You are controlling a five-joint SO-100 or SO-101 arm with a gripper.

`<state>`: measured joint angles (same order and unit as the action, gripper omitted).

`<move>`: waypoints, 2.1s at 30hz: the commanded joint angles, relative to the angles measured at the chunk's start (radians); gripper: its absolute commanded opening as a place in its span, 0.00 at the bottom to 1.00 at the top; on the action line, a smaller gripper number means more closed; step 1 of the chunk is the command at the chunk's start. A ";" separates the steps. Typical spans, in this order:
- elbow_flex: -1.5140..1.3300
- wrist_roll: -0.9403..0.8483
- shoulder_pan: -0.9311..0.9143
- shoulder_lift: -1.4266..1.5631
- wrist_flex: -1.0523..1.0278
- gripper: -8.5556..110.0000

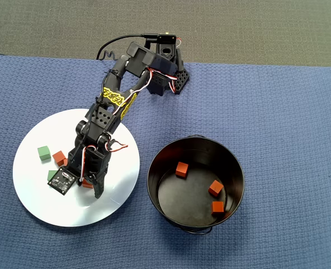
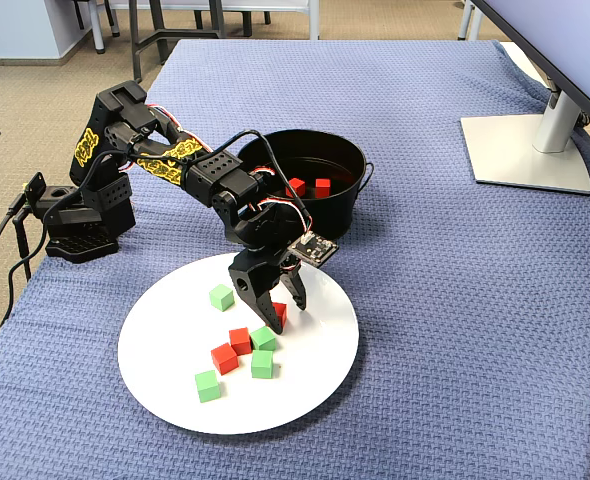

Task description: Pick up the red cubes from the white plate and place them in the black recipient

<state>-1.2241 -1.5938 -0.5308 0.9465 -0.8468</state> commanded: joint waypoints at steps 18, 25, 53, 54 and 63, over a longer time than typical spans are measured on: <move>-0.135 0.002 0.071 0.209 0.034 0.22; -0.160 -0.009 0.071 0.210 0.046 0.26; -0.201 0.003 0.071 0.247 0.041 0.19; -0.201 0.003 0.071 0.247 0.041 0.18; -0.209 0.021 0.074 0.238 0.067 0.07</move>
<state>-1.4373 -1.5923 -0.4755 1.1075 -0.8176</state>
